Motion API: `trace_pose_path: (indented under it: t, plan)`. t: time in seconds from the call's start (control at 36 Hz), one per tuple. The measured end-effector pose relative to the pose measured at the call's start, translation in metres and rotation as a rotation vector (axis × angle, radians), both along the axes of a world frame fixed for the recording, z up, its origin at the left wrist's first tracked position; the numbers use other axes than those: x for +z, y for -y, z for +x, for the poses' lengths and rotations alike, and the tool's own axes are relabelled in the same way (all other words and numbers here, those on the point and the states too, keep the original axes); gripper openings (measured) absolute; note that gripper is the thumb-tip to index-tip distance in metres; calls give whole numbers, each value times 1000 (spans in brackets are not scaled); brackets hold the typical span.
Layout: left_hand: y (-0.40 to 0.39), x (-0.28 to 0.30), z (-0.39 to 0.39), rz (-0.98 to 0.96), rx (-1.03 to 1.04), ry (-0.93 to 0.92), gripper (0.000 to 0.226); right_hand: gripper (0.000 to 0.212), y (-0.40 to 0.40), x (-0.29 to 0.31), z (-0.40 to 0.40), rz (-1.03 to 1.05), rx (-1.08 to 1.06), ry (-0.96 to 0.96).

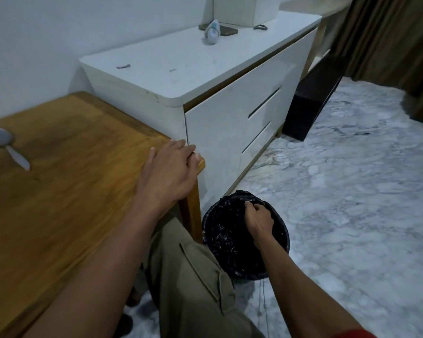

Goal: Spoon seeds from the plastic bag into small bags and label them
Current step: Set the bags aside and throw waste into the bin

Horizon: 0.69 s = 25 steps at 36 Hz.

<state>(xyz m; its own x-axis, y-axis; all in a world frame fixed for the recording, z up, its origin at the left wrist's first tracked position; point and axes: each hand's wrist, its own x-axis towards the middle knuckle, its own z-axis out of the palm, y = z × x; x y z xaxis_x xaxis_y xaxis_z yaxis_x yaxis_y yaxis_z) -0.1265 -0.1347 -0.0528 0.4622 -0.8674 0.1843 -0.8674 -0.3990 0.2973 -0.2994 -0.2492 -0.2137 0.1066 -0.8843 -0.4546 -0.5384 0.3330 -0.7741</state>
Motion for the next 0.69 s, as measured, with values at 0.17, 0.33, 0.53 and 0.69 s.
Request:
trace_pose_path:
  t: [0.17, 0.33, 0.53, 0.69]
  plan:
    - [0, -2, 0, 2, 0, -5, 48, 58, 1, 3, -2, -6, -5, 26]
    - [-2, 1, -1, 15, 5, -38, 48, 63, -2, 10, -2, -39, -17, 47]
    - [-12, 10, -3, -41, 12, -130, 45, 62, -17, 60, 4, -159, -24, 183]
    - [-43, 29, -7, -163, 79, -337, 42, 42, -58, 139, 22, -376, 22, 379]
